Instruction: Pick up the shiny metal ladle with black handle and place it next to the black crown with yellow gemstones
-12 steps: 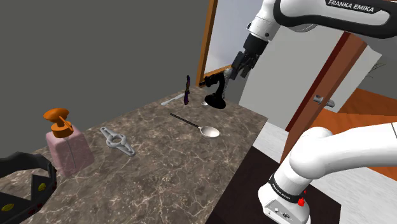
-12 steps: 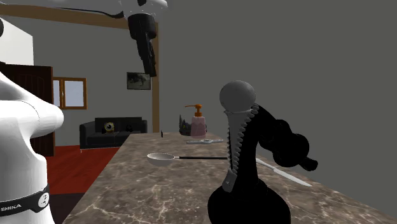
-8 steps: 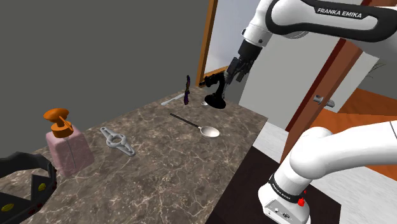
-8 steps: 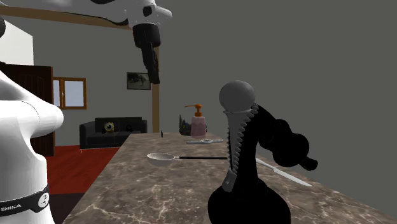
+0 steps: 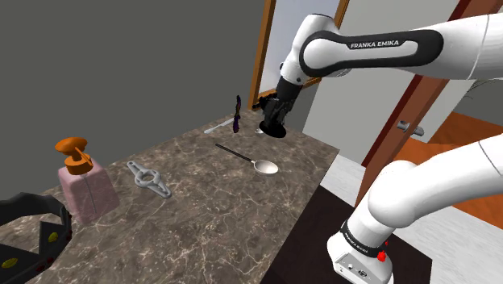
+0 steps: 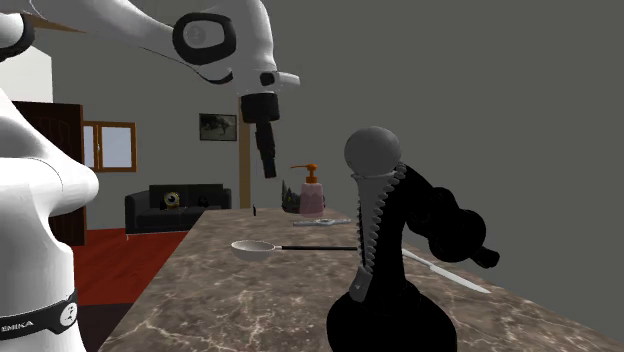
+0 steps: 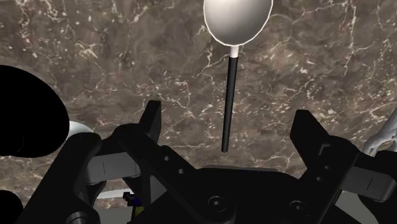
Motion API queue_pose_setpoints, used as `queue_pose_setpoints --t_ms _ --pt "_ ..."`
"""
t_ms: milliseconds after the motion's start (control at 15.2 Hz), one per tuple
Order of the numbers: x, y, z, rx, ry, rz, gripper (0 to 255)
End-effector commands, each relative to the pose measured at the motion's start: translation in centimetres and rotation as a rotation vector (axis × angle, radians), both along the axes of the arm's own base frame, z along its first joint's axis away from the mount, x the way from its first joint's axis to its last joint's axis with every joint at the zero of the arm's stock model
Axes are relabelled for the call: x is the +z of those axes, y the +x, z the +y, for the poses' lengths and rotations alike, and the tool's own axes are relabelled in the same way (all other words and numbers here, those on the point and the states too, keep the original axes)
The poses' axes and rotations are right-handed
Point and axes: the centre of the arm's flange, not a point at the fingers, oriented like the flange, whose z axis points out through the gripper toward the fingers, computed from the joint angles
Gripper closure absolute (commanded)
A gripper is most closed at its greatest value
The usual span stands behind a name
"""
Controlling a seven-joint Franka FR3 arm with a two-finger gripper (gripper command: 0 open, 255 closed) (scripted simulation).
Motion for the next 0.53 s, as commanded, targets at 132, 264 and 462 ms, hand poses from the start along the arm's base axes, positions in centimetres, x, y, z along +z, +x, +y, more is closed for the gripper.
queue_pose_setpoints --t_ms 132,264,462 --pt "-4.7 2.4 1.3 0.022 0.0 0.009 0" --pt "-7.0 3.6 2.0 0.033 0.0 0.014 0" --pt "-10.4 5.3 3.2 0.05 0.001 0.021 0"
